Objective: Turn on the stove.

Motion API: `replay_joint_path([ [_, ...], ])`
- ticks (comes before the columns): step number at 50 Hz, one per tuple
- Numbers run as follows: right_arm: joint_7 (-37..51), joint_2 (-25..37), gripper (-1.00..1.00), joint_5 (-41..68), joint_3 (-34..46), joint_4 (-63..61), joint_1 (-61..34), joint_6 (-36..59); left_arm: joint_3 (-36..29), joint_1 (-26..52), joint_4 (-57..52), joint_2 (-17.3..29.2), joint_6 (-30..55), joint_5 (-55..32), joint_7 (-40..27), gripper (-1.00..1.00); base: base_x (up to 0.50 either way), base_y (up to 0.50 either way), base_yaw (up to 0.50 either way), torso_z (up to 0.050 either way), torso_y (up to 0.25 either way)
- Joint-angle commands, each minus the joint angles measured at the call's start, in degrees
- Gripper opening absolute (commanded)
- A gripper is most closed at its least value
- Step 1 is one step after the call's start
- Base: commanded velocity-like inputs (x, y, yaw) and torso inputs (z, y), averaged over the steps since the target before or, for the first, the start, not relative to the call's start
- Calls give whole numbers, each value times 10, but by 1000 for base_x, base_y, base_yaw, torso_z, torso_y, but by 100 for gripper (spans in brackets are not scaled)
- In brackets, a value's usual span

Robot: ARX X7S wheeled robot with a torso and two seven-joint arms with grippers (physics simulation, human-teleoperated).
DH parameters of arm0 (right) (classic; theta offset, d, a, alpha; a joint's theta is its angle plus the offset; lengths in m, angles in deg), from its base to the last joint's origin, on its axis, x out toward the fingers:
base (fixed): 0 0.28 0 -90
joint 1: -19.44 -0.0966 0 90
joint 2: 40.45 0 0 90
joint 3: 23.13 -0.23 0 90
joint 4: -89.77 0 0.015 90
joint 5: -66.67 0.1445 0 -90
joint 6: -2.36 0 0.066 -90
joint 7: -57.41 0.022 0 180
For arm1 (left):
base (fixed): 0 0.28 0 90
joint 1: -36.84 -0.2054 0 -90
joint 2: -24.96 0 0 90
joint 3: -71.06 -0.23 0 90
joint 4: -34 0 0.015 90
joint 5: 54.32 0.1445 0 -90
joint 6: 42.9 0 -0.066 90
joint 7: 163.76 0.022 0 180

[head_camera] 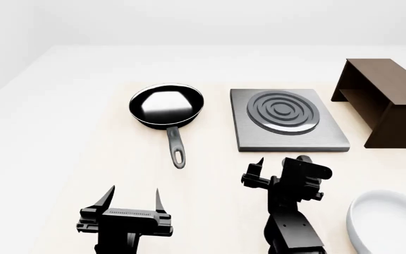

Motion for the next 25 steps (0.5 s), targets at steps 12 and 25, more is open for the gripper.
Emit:
replay_joint_path([
  [12, -3, -15, 100, 15, -12, 122, -60, -35, -1, -3, -9, 1, -8, -7, 3, 100, 0, 0, 0, 0, 0],
  [25, 15, -15, 100, 32, -20, 143, -71, -45, -4, -1, -7, 3, -10, -10, 0, 100, 0, 0, 0, 0, 0],
])
